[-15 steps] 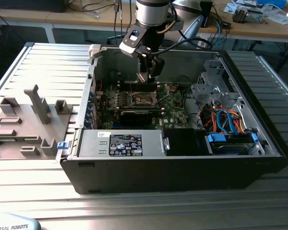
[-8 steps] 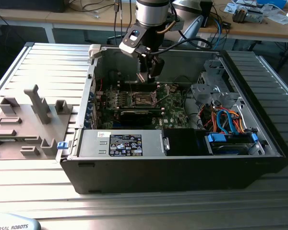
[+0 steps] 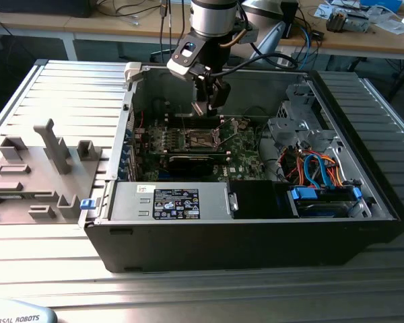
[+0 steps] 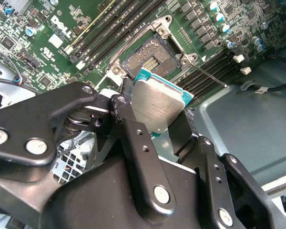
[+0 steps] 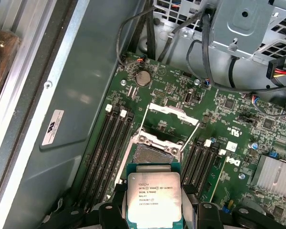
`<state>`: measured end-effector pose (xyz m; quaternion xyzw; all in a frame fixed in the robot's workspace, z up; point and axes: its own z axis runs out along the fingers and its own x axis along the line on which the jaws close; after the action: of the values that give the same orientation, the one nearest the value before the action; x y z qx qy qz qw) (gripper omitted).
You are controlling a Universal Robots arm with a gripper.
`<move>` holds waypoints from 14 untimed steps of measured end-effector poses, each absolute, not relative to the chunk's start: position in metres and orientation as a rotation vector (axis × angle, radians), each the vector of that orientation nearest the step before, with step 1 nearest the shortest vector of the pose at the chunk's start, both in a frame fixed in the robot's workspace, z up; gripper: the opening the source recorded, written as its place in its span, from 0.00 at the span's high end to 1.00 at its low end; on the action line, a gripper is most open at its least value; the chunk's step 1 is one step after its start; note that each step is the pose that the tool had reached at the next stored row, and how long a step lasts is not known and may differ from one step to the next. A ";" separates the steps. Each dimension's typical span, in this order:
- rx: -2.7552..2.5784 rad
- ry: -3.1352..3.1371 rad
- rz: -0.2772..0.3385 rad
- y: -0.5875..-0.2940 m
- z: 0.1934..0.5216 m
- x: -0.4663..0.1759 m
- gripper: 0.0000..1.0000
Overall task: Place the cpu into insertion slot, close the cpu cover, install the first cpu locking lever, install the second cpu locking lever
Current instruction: 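Place the cpu into insertion slot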
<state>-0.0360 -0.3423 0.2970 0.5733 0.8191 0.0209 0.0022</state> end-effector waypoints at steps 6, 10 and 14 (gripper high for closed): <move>1.805 2.565 0.066 -0.342 0.297 -0.036 0.46; 1.809 2.562 0.065 -0.342 0.297 -0.036 0.46; 1.814 2.559 0.065 -0.342 0.297 -0.036 0.46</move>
<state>-0.0360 -0.3423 0.2970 0.5782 0.8156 0.0209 0.0023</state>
